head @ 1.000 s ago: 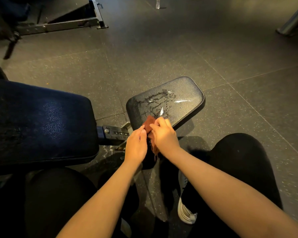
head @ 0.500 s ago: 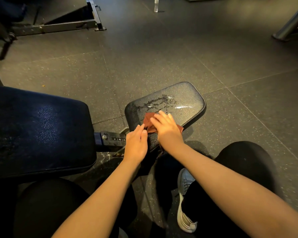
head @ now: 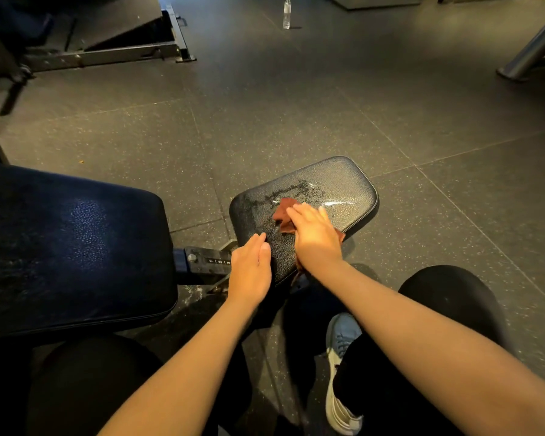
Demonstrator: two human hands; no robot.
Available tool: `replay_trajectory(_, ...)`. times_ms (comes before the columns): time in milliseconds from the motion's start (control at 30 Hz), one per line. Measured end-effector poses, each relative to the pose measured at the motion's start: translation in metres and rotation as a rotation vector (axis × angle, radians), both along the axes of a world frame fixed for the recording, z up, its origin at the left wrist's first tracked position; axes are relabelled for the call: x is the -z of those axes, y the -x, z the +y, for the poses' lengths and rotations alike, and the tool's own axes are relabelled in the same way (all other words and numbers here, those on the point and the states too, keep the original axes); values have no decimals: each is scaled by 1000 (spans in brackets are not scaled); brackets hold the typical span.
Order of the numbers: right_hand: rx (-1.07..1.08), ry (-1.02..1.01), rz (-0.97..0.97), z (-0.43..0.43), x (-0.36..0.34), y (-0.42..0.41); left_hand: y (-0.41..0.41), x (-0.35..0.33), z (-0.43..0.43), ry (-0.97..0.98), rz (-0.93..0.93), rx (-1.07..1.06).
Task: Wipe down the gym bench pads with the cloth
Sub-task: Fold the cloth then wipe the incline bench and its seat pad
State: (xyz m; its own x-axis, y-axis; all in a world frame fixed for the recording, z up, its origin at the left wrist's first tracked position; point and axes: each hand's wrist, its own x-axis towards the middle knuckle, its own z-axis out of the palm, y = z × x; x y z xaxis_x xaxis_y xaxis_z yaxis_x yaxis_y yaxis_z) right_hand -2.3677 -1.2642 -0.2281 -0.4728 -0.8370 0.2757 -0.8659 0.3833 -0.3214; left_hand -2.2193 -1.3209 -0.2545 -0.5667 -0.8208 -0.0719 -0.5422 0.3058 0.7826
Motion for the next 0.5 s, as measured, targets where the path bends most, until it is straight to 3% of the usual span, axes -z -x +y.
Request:
replay_trajectory(233, -380, -51, 79, 24, 24, -43, 0, 8, -4, -112, 123, -87)
replay_trajectory(300, -323, 26, 153, 19, 18, -28, 1, 5, -3, -107, 114, -74)
replay_trajectory(433, -26, 14, 72, 8, 4, 11, 0, 4, 1, -73, 82, -25)
replay_trajectory(500, -16, 21, 118, 9, 11, 1, -2, 3, -1, -101, 101, -51)
